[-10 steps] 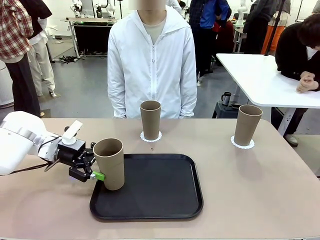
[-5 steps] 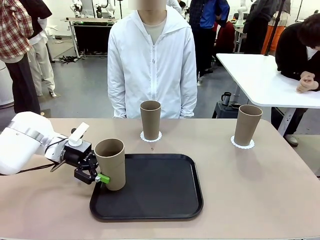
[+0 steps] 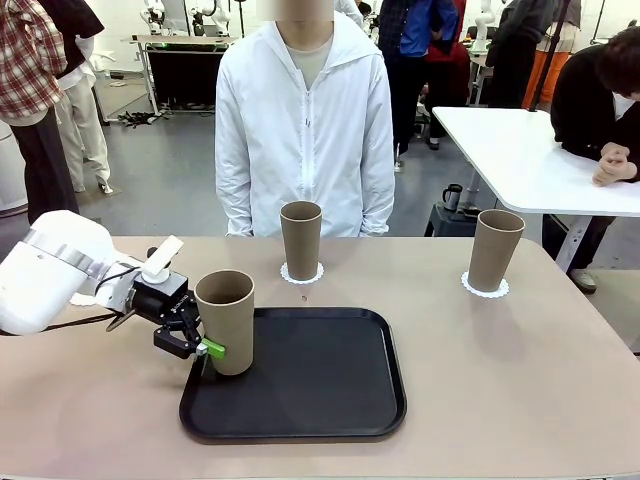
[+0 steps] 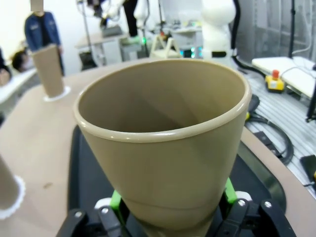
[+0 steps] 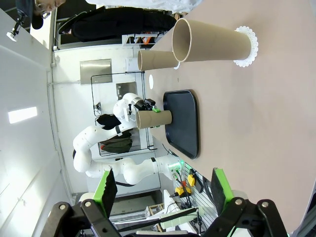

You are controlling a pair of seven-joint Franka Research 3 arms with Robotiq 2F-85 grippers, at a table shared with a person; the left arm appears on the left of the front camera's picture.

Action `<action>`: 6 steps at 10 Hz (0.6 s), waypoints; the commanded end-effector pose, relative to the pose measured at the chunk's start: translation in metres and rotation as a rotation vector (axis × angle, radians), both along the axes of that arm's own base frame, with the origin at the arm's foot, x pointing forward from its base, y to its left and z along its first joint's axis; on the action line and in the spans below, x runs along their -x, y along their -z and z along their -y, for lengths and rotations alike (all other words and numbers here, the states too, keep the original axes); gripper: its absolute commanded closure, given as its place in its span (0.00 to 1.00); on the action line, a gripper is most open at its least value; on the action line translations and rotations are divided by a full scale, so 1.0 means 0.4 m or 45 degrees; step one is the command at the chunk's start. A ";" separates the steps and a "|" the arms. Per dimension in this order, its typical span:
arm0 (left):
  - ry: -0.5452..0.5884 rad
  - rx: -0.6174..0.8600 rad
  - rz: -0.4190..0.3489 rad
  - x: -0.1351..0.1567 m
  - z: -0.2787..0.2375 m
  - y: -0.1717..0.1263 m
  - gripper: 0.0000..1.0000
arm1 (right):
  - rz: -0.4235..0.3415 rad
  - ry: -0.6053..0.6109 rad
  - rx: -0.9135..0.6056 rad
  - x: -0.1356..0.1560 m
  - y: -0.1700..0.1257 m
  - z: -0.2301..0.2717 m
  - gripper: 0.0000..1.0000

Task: Place coasters on the table and set cups on them.
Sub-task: Take one Reusable plastic cup from the Flat Tray and place it on a coaster set by the human.

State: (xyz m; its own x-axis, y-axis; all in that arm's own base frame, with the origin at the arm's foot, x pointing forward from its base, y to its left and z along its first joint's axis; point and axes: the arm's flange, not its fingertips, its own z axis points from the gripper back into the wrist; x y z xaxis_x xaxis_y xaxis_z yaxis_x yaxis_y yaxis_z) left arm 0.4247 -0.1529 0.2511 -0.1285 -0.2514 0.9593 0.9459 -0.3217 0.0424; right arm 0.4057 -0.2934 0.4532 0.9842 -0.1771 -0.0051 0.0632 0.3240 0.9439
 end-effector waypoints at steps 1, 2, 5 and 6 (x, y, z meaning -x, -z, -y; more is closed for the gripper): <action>-0.055 0.015 -0.004 0.042 -0.043 0.008 0.61 | -0.003 0.008 0.007 -0.001 -0.002 0.000 0.00; -0.091 0.060 0.005 0.049 -0.083 -0.065 0.61 | -0.003 0.008 0.007 -0.001 -0.002 0.000 0.00; -0.237 0.105 0.016 0.063 -0.199 -0.269 0.61 | -0.003 0.008 0.007 -0.001 -0.002 0.000 0.00; -0.278 0.081 0.008 0.063 -0.225 -0.314 0.61 | -0.003 0.008 0.007 -0.001 -0.002 0.000 0.00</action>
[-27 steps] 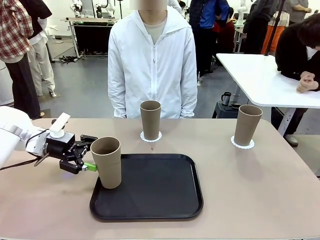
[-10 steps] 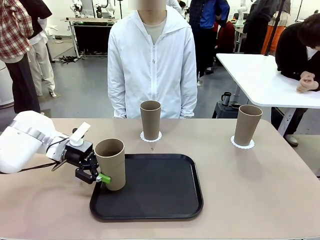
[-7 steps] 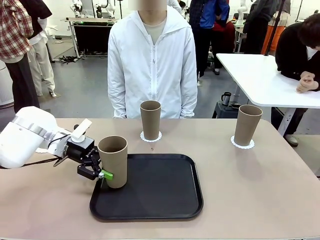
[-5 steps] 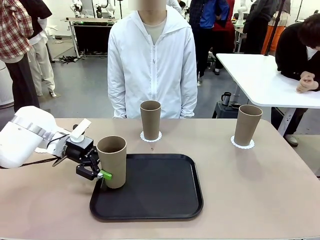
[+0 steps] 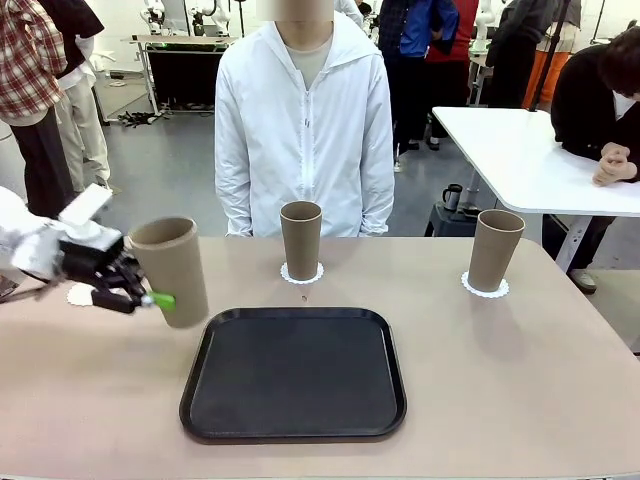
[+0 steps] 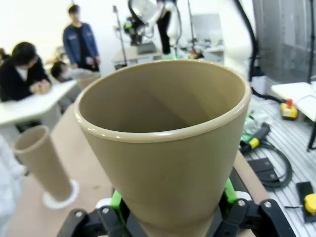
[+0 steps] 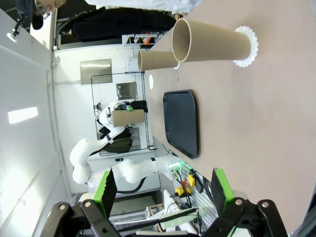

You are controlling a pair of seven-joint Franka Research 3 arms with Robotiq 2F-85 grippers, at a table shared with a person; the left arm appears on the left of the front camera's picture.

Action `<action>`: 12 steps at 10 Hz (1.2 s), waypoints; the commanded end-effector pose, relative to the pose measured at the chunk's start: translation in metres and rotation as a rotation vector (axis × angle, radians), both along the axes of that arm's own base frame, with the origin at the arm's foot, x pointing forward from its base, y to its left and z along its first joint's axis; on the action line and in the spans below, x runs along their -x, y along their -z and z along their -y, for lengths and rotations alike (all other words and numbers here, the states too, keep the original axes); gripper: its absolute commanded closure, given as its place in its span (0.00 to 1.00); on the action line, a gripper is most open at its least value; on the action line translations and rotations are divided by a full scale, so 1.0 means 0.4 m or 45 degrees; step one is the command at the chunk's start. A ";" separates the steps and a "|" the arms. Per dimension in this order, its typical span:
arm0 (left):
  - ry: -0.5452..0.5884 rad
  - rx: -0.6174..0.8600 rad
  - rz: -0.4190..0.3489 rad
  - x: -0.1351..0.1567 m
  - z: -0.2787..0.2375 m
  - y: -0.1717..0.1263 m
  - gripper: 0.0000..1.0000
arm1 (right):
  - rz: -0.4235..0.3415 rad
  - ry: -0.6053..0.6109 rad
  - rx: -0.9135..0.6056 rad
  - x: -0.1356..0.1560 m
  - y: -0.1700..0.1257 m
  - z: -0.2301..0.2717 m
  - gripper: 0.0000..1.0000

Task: Place coasters on the table and set cups on them.
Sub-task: Take one Reusable plastic cup from the Flat Tray and place it on a coaster set by the human.

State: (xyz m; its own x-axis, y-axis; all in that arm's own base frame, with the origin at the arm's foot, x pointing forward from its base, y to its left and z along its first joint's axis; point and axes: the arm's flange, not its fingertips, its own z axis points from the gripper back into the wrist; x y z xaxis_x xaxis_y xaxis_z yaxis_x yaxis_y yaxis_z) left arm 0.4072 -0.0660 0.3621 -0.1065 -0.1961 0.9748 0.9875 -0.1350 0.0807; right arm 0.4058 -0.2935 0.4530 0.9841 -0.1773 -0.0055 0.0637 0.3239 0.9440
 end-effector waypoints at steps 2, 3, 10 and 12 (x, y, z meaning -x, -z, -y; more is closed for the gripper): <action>-0.068 -0.044 -0.071 -0.003 -0.039 -0.073 0.61 | -0.002 0.007 0.007 -0.001 -0.002 -0.001 0.00; -0.066 -0.051 -0.098 -0.005 -0.050 -0.076 0.61 | -0.002 0.007 0.007 -0.001 -0.002 -0.001 0.00; -0.147 -0.071 -0.004 -0.114 -0.175 -0.014 0.16 | -0.002 0.007 0.007 -0.001 -0.002 -0.001 0.00; -0.251 -0.177 -0.045 -0.159 -0.283 0.047 0.16 | -0.002 0.007 0.007 -0.001 -0.002 -0.001 0.00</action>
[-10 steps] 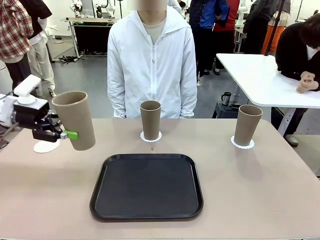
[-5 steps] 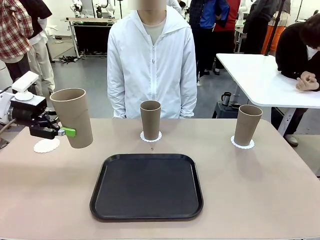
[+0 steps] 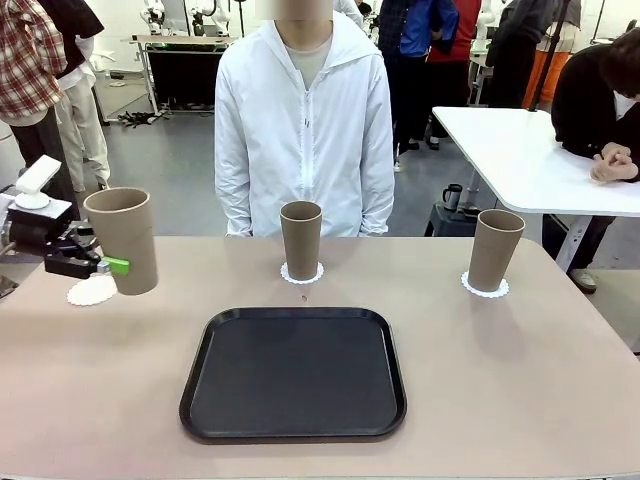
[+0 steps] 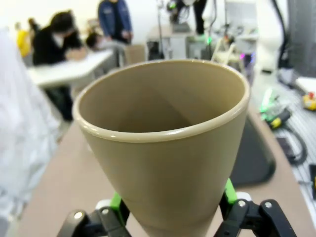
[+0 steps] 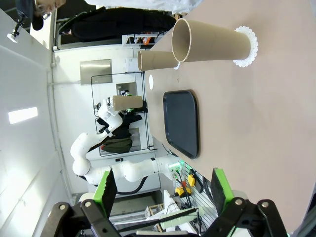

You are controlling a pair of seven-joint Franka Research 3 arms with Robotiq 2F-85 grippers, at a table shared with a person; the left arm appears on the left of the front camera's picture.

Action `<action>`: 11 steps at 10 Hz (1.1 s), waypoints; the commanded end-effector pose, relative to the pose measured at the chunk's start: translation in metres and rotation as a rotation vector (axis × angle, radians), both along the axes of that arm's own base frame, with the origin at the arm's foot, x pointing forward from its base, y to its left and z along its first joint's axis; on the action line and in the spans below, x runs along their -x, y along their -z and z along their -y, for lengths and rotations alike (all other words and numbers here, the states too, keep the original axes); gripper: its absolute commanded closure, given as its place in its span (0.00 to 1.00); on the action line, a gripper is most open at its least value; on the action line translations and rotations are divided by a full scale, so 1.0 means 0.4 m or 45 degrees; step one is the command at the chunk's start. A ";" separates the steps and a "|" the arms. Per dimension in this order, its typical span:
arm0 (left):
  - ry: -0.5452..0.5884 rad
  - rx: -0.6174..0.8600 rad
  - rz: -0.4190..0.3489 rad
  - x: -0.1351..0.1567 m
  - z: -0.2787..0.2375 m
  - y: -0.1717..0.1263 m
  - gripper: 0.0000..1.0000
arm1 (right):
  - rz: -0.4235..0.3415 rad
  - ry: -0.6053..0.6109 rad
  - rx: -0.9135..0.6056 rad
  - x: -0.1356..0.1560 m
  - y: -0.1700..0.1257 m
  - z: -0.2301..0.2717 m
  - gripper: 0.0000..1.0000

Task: Place coasters on the table and set cups on them.
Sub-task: Take one Reusable plastic cup from the Flat Tray and place it on a coaster set by the human.

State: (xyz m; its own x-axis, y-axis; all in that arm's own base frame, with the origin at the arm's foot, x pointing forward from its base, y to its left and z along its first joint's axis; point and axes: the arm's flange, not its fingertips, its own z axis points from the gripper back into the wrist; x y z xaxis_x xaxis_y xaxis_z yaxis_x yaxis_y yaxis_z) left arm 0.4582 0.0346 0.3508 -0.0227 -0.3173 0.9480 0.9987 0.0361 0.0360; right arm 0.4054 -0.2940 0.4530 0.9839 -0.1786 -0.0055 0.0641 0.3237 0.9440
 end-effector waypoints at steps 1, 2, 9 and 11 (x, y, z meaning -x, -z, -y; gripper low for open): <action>-0.067 -0.053 -0.002 -0.039 -0.091 0.037 0.16 | -0.002 0.006 0.007 -0.002 -0.002 -0.002 0.00; -0.120 -0.035 -0.017 -0.033 -0.141 0.048 0.16 | -0.002 0.006 0.007 -0.002 -0.002 -0.002 0.00; -0.296 0.117 -0.036 -0.004 -0.225 0.052 0.16 | -0.002 0.006 0.007 -0.002 -0.002 -0.002 0.00; -0.306 0.016 -0.058 -0.017 -0.277 0.080 0.16 | -0.002 0.006 0.007 -0.002 -0.002 -0.002 0.00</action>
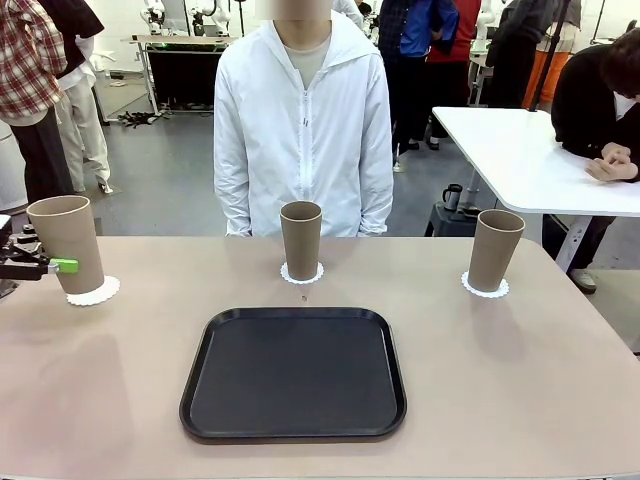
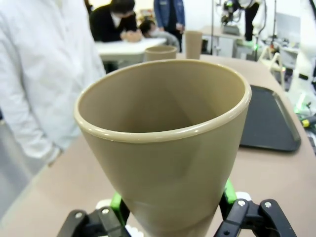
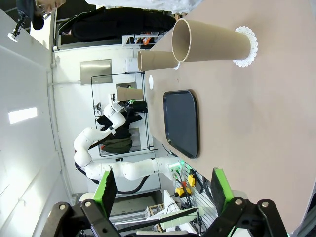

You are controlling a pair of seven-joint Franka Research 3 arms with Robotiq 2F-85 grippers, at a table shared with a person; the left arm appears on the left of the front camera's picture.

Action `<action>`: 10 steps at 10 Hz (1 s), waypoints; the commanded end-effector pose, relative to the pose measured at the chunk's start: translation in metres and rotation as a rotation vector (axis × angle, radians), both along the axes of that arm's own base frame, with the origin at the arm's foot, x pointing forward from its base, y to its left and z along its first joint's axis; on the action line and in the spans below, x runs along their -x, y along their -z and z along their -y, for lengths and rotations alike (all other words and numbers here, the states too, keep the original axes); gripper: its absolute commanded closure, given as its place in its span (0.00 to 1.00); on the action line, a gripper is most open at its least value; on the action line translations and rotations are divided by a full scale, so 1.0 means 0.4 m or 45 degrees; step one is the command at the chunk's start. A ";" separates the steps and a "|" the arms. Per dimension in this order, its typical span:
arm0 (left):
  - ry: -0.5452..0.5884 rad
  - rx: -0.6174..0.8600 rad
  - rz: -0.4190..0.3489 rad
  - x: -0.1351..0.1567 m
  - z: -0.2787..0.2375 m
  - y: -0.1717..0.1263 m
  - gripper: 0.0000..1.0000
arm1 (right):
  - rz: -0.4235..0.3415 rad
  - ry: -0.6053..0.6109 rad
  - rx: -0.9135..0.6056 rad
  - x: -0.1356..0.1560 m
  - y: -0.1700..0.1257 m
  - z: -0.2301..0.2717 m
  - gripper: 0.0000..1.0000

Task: Place coasters on the table and set cups on them.
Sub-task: Take one Reusable plastic cup from the Flat Tray and place it on a coaster set by the human.

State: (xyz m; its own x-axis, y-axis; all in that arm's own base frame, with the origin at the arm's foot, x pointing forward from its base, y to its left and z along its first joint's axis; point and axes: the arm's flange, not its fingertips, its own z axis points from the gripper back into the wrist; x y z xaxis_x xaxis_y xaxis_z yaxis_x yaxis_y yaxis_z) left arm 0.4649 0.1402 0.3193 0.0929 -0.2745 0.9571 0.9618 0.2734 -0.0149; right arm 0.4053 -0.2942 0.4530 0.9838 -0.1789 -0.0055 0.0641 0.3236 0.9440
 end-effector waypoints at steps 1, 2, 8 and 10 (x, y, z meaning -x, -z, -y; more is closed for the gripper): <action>0.000 -0.029 -0.003 -0.001 -0.013 0.001 0.16 | -0.003 0.005 0.007 -0.002 -0.002 -0.002 0.00; 0.000 -0.029 -0.003 -0.001 -0.013 0.001 0.16 | -0.003 0.005 0.007 -0.002 -0.002 -0.002 0.00; -0.080 0.069 0.057 -0.136 -0.066 0.056 0.16 | -0.003 0.005 0.007 -0.002 -0.002 -0.002 0.00; -0.122 0.050 0.060 -0.171 -0.086 0.079 0.16 | -0.003 0.005 0.007 -0.002 -0.002 -0.002 0.00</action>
State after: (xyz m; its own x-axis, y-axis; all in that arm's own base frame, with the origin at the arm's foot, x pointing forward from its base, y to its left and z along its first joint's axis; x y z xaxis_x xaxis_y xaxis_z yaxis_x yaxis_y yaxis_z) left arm 0.5294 0.1720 0.2901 0.0930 -0.2320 0.9683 0.9374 0.3481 -0.0066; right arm 0.4053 -0.2942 0.4529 0.9839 -0.1789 -0.0055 0.0641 0.3235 0.9440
